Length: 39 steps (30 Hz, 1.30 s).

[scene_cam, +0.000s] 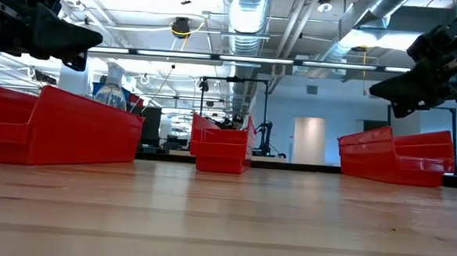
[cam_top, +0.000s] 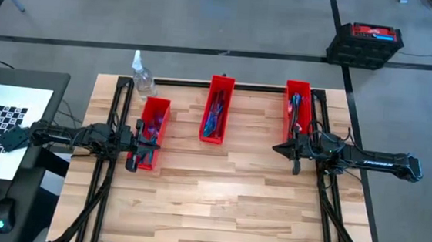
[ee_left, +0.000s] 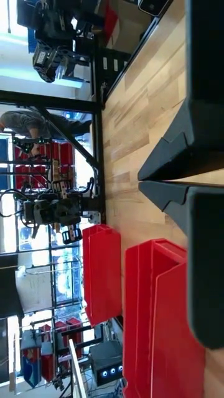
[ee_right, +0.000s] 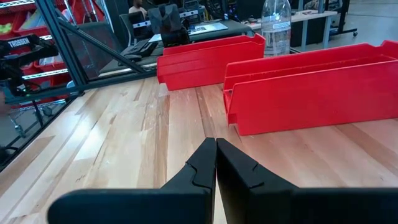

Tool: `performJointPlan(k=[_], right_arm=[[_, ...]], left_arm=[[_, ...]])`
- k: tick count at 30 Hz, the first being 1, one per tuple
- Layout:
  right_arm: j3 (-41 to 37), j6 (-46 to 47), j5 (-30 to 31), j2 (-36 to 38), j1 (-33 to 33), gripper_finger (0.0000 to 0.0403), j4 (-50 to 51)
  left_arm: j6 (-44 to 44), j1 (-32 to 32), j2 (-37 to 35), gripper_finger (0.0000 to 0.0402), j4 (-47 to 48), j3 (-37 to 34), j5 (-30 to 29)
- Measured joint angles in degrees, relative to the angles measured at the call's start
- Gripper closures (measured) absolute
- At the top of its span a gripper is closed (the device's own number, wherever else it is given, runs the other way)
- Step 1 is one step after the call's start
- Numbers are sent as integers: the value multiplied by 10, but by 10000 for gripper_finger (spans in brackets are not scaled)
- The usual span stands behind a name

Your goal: Sort silverware

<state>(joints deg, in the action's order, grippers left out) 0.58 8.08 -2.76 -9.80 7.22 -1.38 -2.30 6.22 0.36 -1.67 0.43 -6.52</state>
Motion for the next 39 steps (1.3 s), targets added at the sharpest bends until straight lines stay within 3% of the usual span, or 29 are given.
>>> performJointPlan(k=[39], right_arm=[[0,-1,0,0,0,402,1]], left_arm=[[-2,0,0,402,1,0,0]])
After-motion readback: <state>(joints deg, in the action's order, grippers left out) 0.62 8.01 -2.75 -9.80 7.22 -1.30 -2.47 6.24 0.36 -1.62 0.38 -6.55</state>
